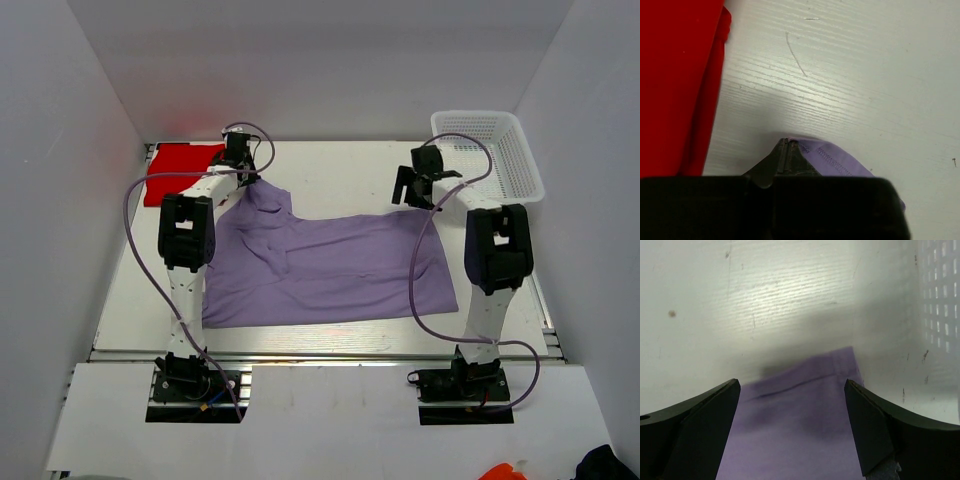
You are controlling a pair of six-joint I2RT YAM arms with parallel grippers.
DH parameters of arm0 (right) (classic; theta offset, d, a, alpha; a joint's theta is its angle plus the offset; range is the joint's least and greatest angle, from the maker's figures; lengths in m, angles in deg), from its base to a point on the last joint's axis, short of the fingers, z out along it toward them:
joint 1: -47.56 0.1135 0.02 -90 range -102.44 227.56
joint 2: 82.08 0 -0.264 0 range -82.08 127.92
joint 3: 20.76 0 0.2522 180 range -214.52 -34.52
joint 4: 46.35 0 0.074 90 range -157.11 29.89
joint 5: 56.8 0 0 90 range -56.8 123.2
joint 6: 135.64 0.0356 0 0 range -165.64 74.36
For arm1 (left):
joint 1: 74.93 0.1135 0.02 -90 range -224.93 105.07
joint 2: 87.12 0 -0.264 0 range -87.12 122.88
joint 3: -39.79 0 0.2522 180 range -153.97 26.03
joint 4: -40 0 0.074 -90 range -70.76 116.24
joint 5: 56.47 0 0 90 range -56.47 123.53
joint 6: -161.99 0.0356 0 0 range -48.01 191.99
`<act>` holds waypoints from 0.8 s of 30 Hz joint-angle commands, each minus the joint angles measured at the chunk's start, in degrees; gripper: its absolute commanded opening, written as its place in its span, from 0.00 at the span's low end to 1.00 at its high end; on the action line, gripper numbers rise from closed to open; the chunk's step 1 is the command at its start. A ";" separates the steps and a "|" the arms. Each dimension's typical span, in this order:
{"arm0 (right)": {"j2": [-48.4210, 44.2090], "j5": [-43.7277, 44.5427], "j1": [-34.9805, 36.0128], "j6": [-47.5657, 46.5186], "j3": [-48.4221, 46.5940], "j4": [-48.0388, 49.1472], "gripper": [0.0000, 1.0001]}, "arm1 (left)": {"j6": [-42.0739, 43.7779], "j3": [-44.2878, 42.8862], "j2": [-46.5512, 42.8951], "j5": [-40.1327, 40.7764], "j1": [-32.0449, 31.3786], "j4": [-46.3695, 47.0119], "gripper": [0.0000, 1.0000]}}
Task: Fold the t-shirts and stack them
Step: Grap the side of the flattened tshirt furthest away from the robot with both arms
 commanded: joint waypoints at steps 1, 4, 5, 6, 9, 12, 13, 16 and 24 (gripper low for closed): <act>2.86 6.77 0.54 4.53 -5.12 -2.73 0.90 | 1.30 -0.01 -5.22 0.59 0.27 -0.41 0.00; 5.68 10.91 0.45 7.61 -8.55 -5.72 0.90 | 1.92 2.98 -8.82 0.60 0.27 -0.41 0.00; 6.12 12.13 0.62 8.83 -8.99 -5.73 0.90 | 2.62 3.51 -9.71 0.60 0.27 -0.41 0.00; 6.39 12.32 0.62 9.37 -8.99 -5.73 0.90 | 2.63 4.30 -10.50 0.60 0.27 -0.41 0.00; 7.53 12.15 0.54 10.07 -9.60 -5.55 0.90 | 3.85 5.88 -13.14 0.08 0.27 -0.94 0.00; 8.76 12.85 0.45 11.74 -10.05 -6.08 0.89 | 4.38 7.11 -14.81 -1.15 0.27 -2.08 0.00; 9.02 13.02 0.45 12.09 -10.31 -6.43 0.89 | 4.38 7.90 -14.82 -1.16 0.27 -2.78 0.00; 9.81 13.37 0.62 12.36 -10.14 -6.70 0.84 | 3.77 10.01 -17.27 -1.16 0.27 -4.19 0.00; 12.10 13.02 0.54 13.59 -10.23 -7.67 0.54 | 1.83 23.01 -28.51 -3.17 0.27 -1.74 0.00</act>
